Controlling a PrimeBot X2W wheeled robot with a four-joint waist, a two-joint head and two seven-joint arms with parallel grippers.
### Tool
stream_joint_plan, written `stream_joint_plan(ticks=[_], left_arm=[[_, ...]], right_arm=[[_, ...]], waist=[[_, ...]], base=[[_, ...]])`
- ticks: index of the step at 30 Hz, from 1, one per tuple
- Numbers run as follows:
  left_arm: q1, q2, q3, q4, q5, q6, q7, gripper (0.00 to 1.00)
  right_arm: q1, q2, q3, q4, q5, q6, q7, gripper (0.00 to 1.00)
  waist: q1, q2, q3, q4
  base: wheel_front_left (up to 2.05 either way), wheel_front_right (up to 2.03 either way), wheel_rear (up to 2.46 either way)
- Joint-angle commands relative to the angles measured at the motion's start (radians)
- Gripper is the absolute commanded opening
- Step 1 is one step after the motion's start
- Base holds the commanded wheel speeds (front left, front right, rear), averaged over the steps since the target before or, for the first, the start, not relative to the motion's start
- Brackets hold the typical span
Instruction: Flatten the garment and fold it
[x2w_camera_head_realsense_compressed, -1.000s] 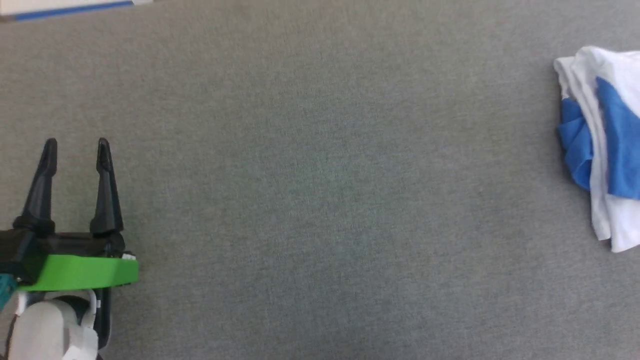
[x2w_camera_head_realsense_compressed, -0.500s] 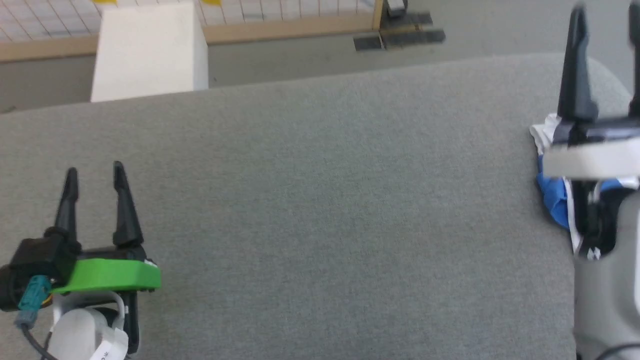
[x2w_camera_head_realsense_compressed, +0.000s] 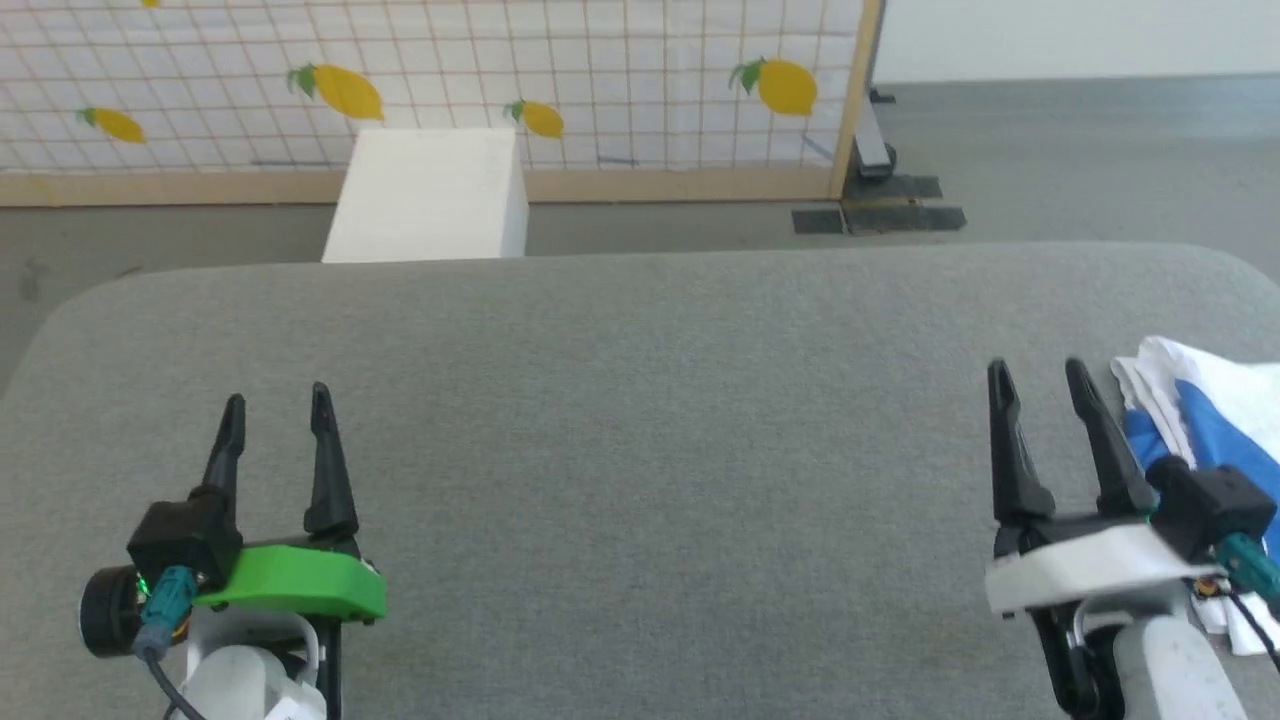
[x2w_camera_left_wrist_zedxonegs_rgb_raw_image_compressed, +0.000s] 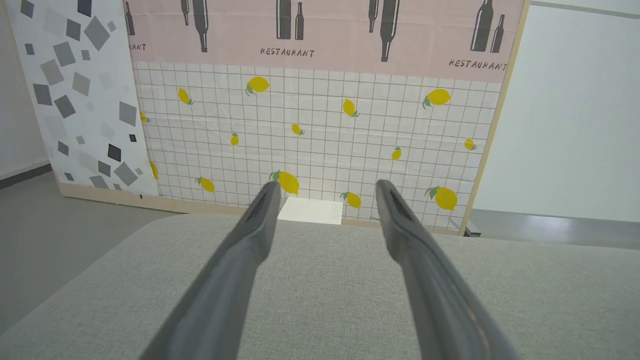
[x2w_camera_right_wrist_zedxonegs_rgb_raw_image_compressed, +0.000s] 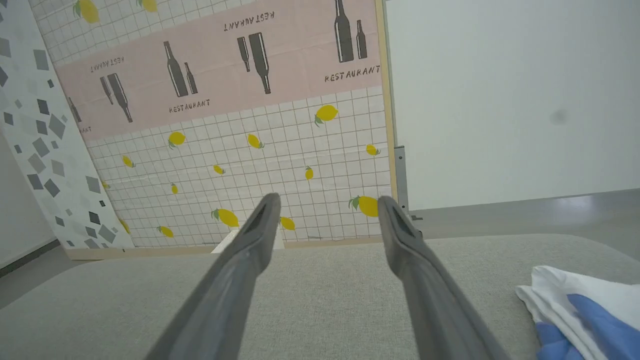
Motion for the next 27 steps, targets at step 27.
stream_joint_plan(ticks=[27], left_arm=[[0.03, -0.021, -0.079, 0.174, 0.036, -0.017, -0.004, 1.0]], right_arm=[[0.11, 0.0, 0.013, 0.082, -0.004, -0.002, -0.01, 1.0]], waist=[[0.0001, 0.0, -0.028, 0.029]], base=[[0.0, 0.0, 0.0]])
